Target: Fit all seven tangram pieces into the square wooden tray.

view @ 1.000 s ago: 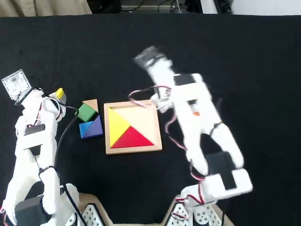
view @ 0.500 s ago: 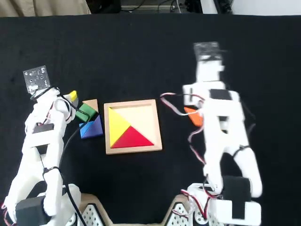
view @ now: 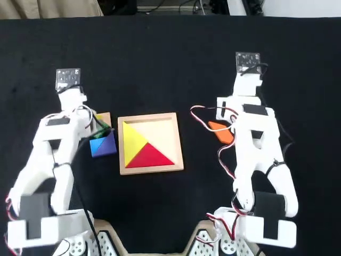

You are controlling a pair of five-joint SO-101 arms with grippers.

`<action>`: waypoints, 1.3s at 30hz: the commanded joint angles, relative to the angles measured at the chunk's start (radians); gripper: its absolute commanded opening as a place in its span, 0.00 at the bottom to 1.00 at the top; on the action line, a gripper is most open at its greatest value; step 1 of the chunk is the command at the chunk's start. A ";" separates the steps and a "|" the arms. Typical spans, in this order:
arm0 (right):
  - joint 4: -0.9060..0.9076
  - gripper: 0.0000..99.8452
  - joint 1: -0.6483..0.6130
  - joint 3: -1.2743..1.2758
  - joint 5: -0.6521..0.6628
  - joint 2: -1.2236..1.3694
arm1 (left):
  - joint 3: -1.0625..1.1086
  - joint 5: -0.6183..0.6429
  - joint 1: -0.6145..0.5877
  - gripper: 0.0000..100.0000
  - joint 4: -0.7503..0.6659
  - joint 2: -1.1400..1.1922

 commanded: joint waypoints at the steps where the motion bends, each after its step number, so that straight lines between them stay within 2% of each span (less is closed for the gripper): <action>1: -0.049 0.01 -0.012 -0.005 -0.011 0.019 | -0.110 -0.014 -0.005 0.25 0.086 0.009; 7: -0.092 0.01 0.008 -0.012 -0.009 0.051 | -0.105 -0.075 0.024 0.25 0.155 -0.058; 13: -0.097 0.01 -0.008 -0.007 -0.006 0.054 | -0.081 -0.089 0.041 0.25 0.150 -0.094; 15: -0.097 0.01 -0.008 -0.007 -0.006 0.054 | -0.082 -0.144 0.065 0.25 0.150 -0.086; 18: -0.097 0.01 -0.008 -0.005 -0.006 0.056 | -0.096 -0.299 0.085 0.25 0.121 -0.080; 21: -0.097 0.01 -0.008 -0.004 -0.006 0.056 | -0.131 -0.330 0.068 0.25 0.115 -0.055; 28: -0.097 0.01 -0.008 -0.004 -0.006 0.058 | -0.341 -0.376 0.048 0.25 0.299 0.115; 34: -0.098 0.01 -0.008 0.004 -0.005 0.062 | -0.618 -0.551 0.050 0.25 0.537 0.305; 39: -0.098 0.01 -0.008 -0.002 -0.005 0.074 | -0.809 -0.554 0.056 0.25 0.628 0.425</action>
